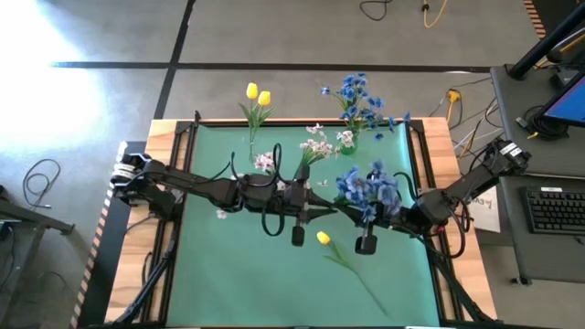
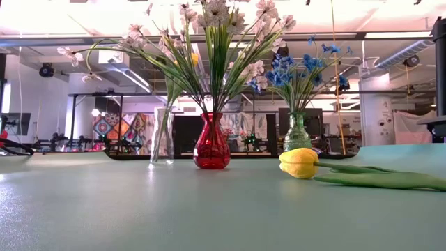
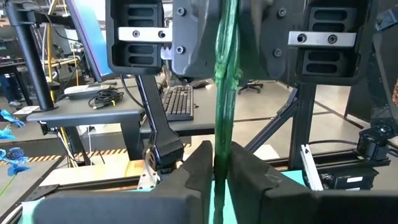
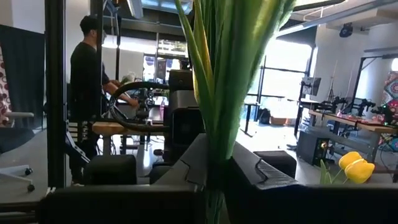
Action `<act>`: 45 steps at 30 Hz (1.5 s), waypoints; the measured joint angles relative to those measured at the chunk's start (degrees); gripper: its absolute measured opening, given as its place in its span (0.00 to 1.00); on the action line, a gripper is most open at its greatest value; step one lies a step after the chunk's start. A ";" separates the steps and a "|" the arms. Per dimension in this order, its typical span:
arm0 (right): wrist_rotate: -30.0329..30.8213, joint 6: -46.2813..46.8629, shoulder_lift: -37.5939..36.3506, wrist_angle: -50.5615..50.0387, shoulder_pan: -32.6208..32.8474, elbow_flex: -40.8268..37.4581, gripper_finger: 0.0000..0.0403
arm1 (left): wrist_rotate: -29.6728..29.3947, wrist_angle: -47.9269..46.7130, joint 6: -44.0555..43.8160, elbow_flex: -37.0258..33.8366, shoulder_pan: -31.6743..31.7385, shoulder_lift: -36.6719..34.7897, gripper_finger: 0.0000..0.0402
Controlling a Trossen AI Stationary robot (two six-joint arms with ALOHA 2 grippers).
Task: Sort flowers into vase by color
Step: Put the blue flowers into the green vase
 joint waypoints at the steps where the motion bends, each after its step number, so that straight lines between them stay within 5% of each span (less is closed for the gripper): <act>1: 0.00 0.17 -0.18 -0.11 0.00 0.00 0.05 | 0.00 -0.03 0.00 0.00 -0.03 -0.17 0.09; 8: 3.06 -1.73 -3.53 -0.03 0.00 0.00 0.06 | 0.00 -4.82 -0.73 -0.02 -0.21 -4.19 0.27; 16: 26.11 -13.77 -8.42 0.10 -0.87 0.66 0.06 | 0.00 -16.93 -1.48 -0.02 -0.21 -11.97 0.37; 19: 29.53 -14.92 -9.74 0.14 -3.41 0.91 0.06 | -0.02 -19.68 -1.50 -0.02 -0.19 -15.00 0.37; 31: 28.54 -6.53 -10.63 -5.07 -21.49 -0.80 0.06 | -5.13 -30.45 -2.68 -0.02 -0.12 -23.96 0.37; 39: 15.36 9.25 -11.72 -21.40 -35.88 -1.23 0.06 | -5.13 -31.88 -4.14 -0.04 -0.12 -24.49 0.37; 45: 2.33 15.49 -11.10 -24.16 -46.18 -2.38 0.06 | -5.12 -31.94 -4.17 -0.03 -0.12 -24.51 0.37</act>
